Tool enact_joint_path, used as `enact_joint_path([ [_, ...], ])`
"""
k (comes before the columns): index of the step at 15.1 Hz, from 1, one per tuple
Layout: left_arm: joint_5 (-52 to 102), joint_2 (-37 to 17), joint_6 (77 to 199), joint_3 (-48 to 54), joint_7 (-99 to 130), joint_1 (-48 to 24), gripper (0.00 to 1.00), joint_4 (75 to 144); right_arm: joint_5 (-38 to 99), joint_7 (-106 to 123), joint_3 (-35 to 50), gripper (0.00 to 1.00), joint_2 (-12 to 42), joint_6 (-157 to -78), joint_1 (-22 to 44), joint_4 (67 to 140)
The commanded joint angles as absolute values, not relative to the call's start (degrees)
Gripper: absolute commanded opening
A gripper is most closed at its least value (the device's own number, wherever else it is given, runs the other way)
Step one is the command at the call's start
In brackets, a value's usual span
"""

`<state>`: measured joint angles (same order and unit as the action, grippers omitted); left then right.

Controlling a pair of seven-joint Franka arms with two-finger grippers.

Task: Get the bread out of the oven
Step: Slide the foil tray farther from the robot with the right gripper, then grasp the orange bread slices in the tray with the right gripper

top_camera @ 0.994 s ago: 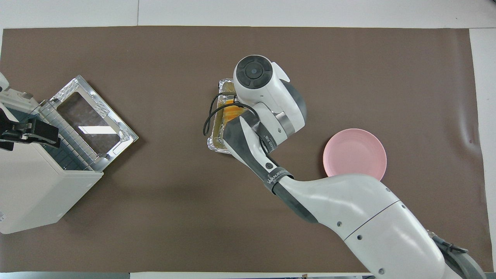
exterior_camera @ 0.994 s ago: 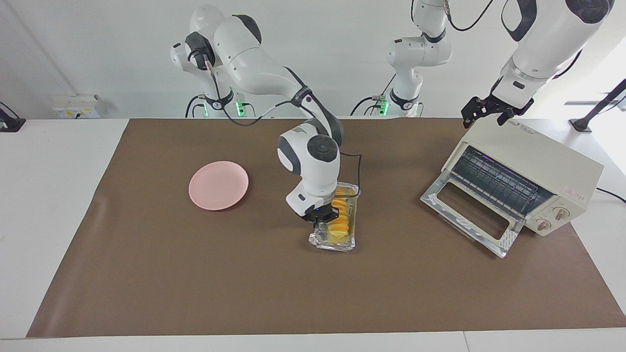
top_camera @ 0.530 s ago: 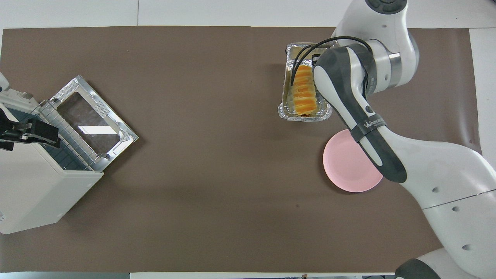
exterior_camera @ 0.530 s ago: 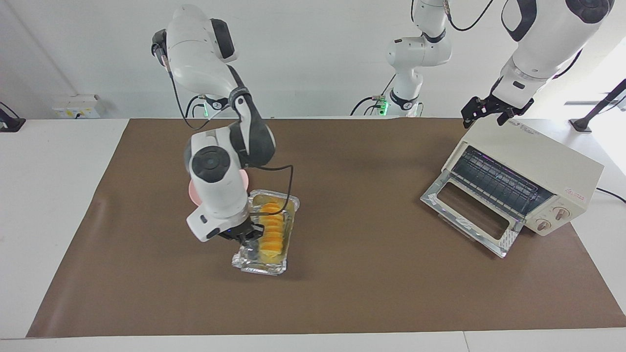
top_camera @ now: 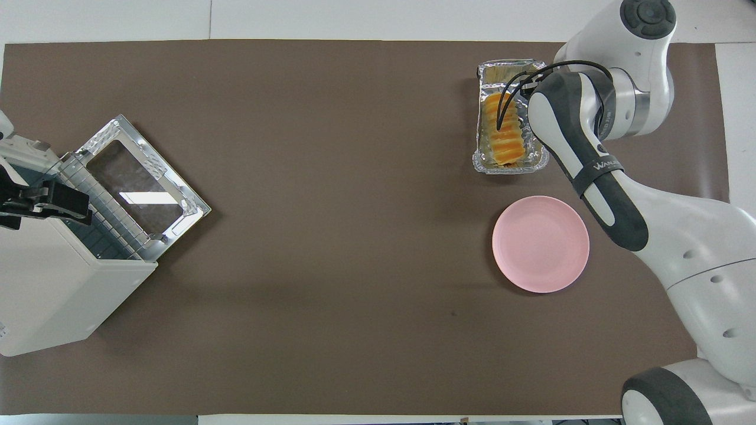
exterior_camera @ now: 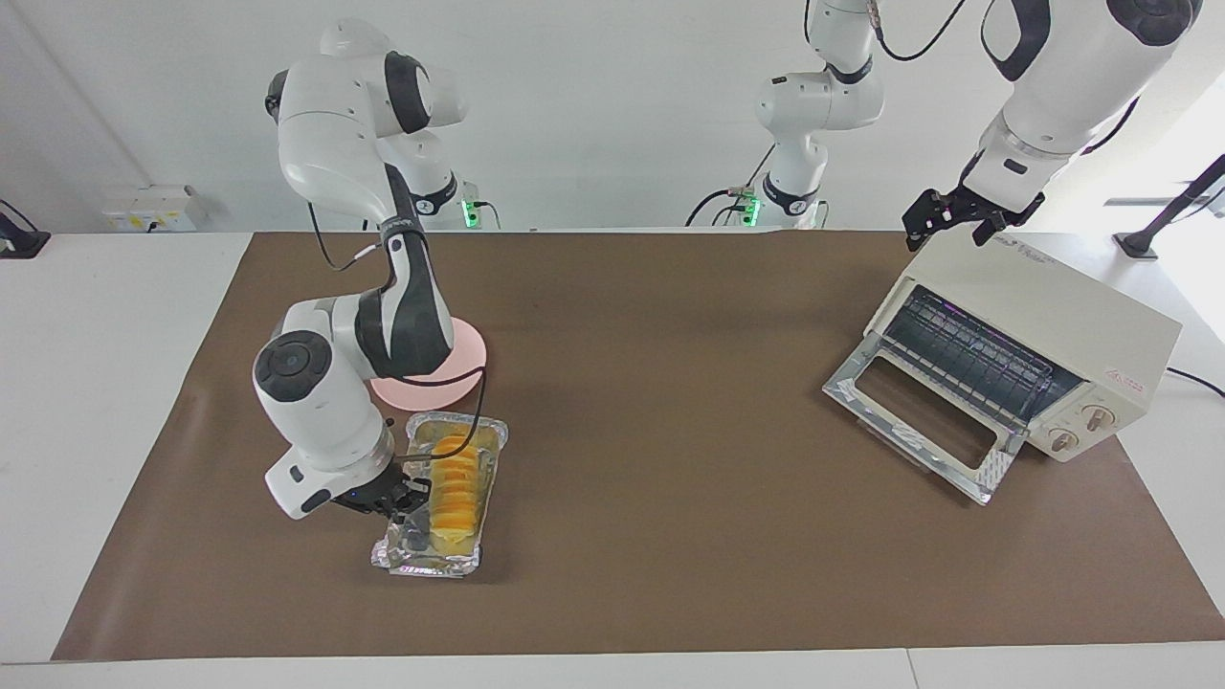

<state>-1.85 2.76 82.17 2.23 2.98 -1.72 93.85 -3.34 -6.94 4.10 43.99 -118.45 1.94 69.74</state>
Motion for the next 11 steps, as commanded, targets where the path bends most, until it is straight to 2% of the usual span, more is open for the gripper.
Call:
enact_joint_path([
  [1,-1.3,3.9,81.7,2.6,3.5,-1.1,1.0,94.5,-3.2,-5.4,4.7,0.6,42.0,-118.9,1.4,72.9],
  [2,-1.3,3.9,81.7,2.6,3.6,-1.1,1.0,94.5,-3.2,-5.4,4.7,1.0,41.8,-117.6,1.5,72.9],
  [5,-1.3,3.9,81.7,2.6,3.5,-1.1,1.0,94.5,-3.7,-5.0,4.6,1.0,39.6,-112.2,2.2,72.2],
  [7,-1.3,3.9,81.7,2.6,3.6,-1.1,1.0,94.5,-4.1,-5.4,4.7,0.98,39.6,-112.3,3.6,72.2],
  [11,-1.3,3.9,81.7,2.6,3.5,-1.1,1.0,94.5,-6.0,-8.3,4.5,0.88,39.7,-115.7,5.6,73.0],
])
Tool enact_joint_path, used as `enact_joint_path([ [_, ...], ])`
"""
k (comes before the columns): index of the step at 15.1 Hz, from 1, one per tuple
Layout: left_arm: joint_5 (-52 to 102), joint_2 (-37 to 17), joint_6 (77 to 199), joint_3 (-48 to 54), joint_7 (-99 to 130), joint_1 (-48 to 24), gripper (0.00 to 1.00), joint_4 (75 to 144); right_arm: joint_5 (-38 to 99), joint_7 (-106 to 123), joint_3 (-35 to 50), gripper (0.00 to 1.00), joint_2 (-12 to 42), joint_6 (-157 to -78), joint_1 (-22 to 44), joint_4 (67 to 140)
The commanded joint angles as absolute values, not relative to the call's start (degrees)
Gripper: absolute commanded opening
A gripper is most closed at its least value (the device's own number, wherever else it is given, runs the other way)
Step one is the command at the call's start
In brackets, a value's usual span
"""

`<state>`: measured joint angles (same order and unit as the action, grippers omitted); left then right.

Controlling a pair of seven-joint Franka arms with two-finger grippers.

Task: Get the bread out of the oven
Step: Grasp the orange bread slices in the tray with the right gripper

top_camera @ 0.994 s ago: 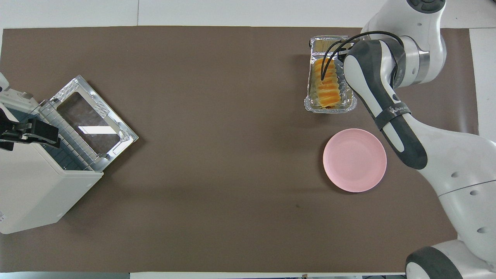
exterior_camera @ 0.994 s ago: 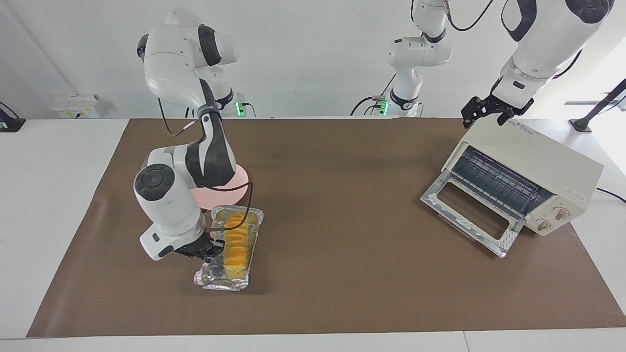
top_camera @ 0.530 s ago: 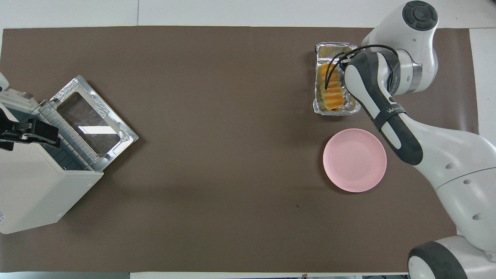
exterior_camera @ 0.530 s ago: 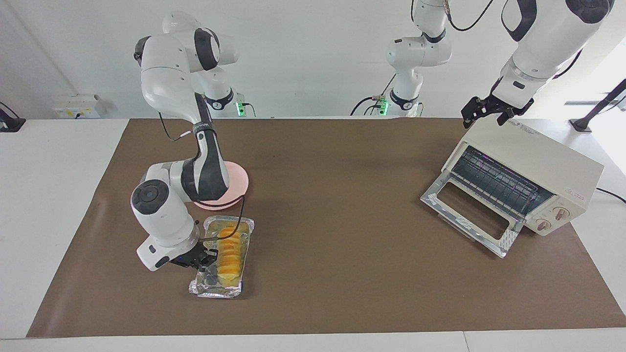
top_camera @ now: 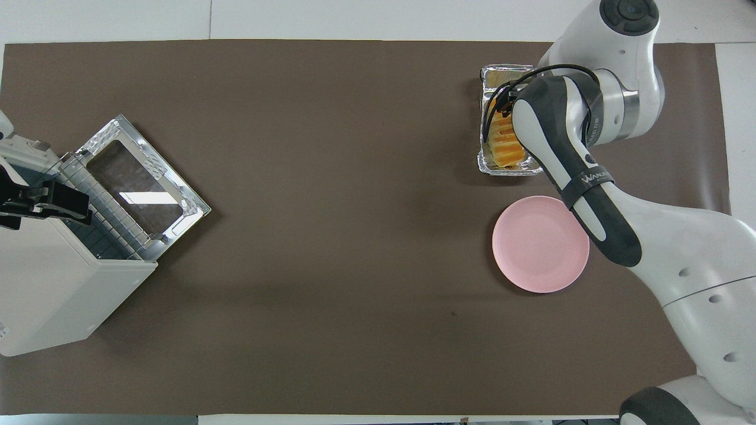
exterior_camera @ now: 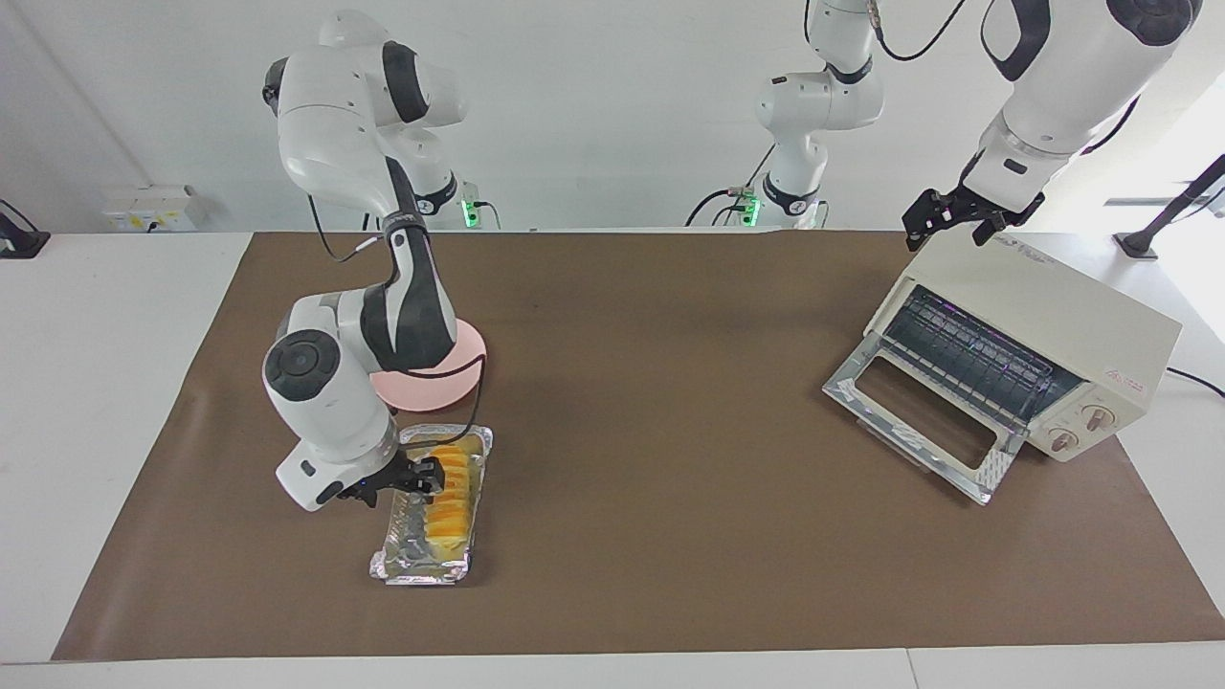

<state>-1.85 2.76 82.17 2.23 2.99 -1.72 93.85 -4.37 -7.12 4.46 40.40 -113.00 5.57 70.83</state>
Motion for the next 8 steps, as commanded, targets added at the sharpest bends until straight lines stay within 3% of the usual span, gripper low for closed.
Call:
enact_joint_path([
  [1,-1.3,3.9,81.7,2.6,3.5,-1.1,1.0,94.5,-6.2,-8.3,4.5,0.87,39.7,-116.5,5.7,74.2],
  [6,-1.3,3.9,81.7,2.6,3.5,-1.1,1.0,94.5,-6.1,-8.7,4.6,0.8,39.0,-125.1,5.7,80.7],
  [7,-1.3,3.9,81.7,2.6,3.5,-1.1,1.0,94.5,-6.1,-9.5,4.6,0.7,38.9,-126.1,5.7,81.4],
  [8,-1.3,3.9,81.7,2.6,3.5,-1.1,1.0,94.5,-6.2,-9.5,4.6,0.38,38.8,-126.1,5.6,81.5],
])
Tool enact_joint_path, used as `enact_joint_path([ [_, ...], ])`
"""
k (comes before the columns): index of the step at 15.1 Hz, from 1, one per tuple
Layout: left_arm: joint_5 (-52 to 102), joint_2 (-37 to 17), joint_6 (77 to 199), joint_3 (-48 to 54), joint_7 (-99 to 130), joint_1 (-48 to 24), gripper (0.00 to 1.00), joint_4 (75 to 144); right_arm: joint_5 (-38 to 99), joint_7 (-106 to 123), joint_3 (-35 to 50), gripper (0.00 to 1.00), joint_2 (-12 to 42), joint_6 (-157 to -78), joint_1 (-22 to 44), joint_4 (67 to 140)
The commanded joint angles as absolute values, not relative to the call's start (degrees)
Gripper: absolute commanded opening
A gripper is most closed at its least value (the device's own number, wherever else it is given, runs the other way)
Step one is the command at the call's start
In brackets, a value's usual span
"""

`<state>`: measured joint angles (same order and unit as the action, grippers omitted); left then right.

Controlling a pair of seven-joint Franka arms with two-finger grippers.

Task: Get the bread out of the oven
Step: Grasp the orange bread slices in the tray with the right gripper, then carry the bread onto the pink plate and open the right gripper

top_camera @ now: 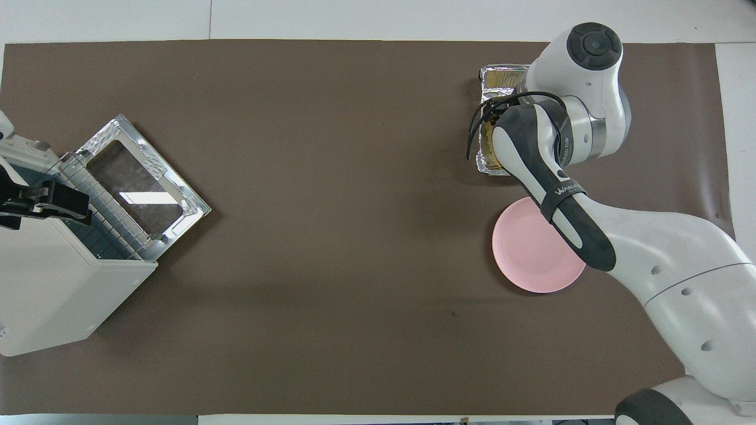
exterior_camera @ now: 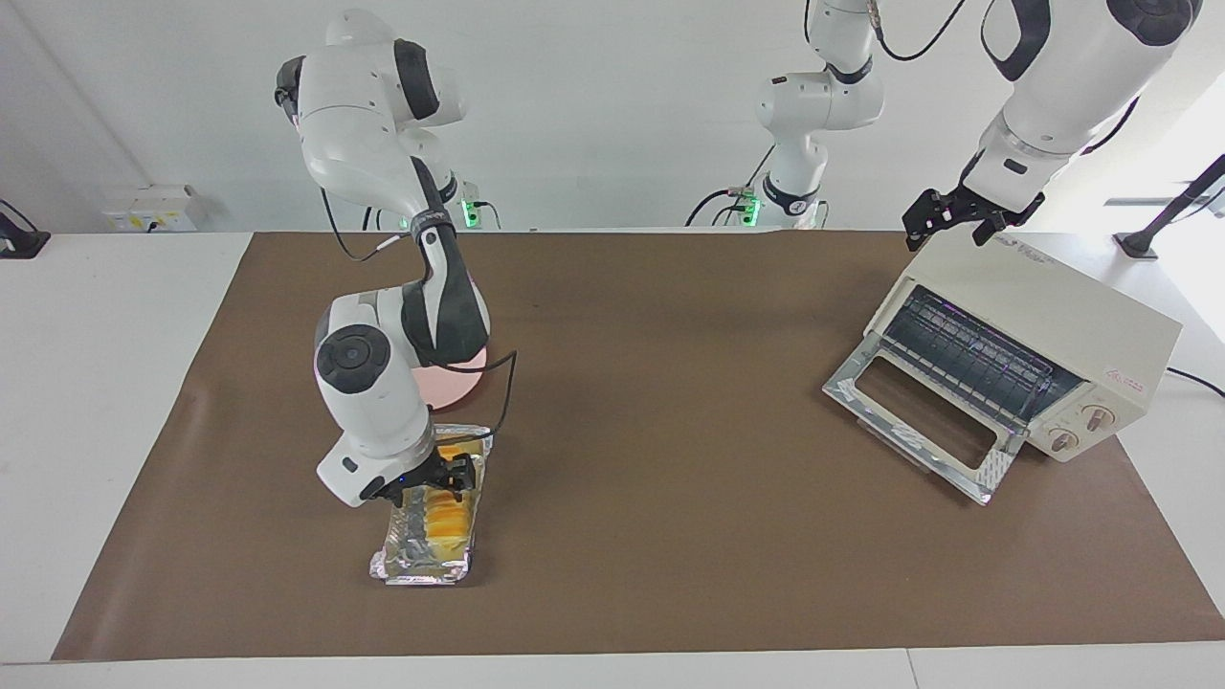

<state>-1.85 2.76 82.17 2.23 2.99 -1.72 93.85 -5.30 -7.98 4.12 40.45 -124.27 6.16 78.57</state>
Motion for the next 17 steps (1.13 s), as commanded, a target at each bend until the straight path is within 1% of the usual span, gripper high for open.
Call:
enact_joint_path([
  [1,-1.3,3.9,81.7,2.6,3.5,-1.1,1.0,94.5,-6.1,-9.5,4.6,0.0,38.8,-125.7,5.5,81.4],
  [4,-1.3,3.8,81.7,2.6,3.5,-1.1,1.0,94.5,-6.1,-9.3,4.6,0.0,38.7,-124.1,5.2,80.8],
  [7,-1.3,3.9,81.7,2.6,3.5,-1.1,1.0,94.5,-5.4,-9.3,4.7,0.0,37.5,-114.6,5.3,76.7],
  [8,-1.3,3.9,81.7,2.6,3.5,-1.1,1.0,94.5,-5.3,-9.6,4.7,0.0,36.1,-111.0,5.3,75.9],
  [10,-1.3,3.9,81.7,2.6,3.5,-1.1,1.0,94.5,-5.0,-9.8,4.8,0.0,32.5,-108.7,5.2,77.1],
  [12,-1.3,3.9,81.7,2.6,3.5,-1.1,1.0,94.5,-4.9,-11.9,4.9,0.0,27.1,-105.3,5.4,81.5],
  [13,-1.3,3.8,81.7,2.6,3.5,-1.1,1.0,94.5,-4.9,-13.1,5.0,0.0,23.7,-104.9,5.5,85.3],
  [14,-1.3,3.9,81.7,2.6,3.5,-1.1,1.0,94.5,-4.2,-14.1,5.1,0.0,19.2,-106.2,5.7,91.8],
  [15,-1.3,3.9,81.7,2.6,3.5,-1.1,1.0,94.5,-2.6,-15.4,5.2,0.0,14.0,-109.7,5.8,99.2],
  [16,-1.3,3.9,81.7,2.6,3.5,-1.1,1.0,94.5,-1.9,-15.9,5.2,0.0,8.6,-114.6,5.8,107.9],
  [17,-1.3,3.9,81.7,2.6,3.5,-1.1,1.0,94.5,-1.8,-15.9,5.2,0.0,4.2,-119.0,5.8,115.0],
])
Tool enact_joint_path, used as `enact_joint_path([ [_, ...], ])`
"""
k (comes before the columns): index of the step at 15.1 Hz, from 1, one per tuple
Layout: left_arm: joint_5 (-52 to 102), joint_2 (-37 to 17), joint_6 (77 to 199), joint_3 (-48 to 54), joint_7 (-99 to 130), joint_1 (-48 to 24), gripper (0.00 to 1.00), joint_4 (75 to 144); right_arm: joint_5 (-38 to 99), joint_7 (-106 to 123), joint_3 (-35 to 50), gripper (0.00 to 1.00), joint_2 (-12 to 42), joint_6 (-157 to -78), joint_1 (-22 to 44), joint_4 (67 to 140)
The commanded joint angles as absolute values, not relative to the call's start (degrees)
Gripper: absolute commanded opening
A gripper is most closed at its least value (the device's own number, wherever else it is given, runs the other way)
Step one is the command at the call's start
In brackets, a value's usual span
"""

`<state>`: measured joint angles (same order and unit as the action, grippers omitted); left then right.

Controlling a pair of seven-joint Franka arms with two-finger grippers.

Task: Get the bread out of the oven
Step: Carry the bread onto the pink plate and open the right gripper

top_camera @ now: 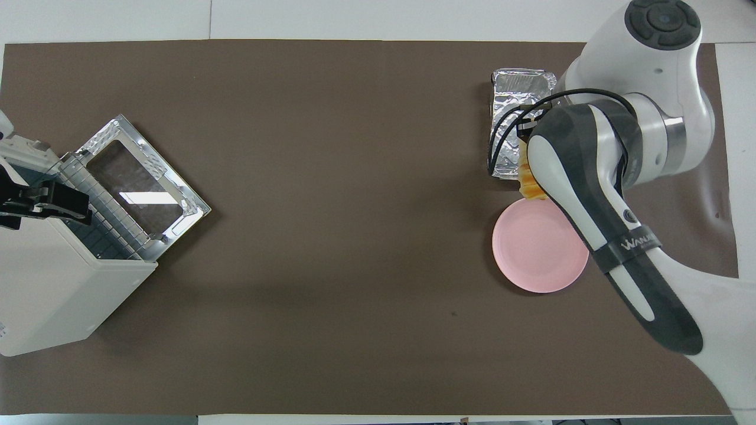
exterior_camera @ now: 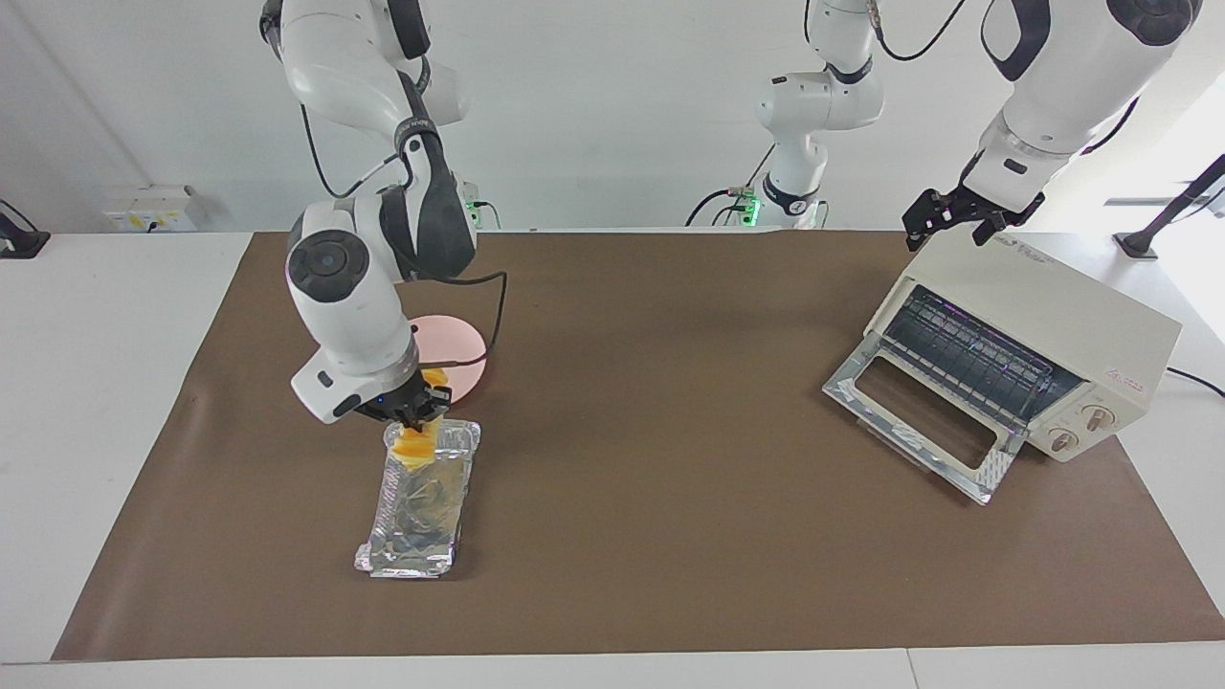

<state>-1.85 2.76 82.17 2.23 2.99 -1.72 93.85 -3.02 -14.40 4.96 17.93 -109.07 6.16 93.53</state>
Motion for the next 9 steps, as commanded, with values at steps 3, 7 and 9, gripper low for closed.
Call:
enact_joint_path([
  [3,-1.3,3.9,81.7,2.6,3.5,-1.1,1.0,94.5,0.4,-16.1,5.2,0.0,-4.0,-130.4,6.5,131.4],
  [7,-1.3,3.9,81.7,2.6,3.5,-1.1,1.0,94.5,0.8,-14.2,5.2,0.0,-6.1,-146.6,6.3,144.1],
  [9,-1.3,3.9,81.7,2.6,3.5,-1.1,1.0,94.5,0.8,-12.9,5.1,0.0,-4.2,-149.7,5.7,144.7],
])
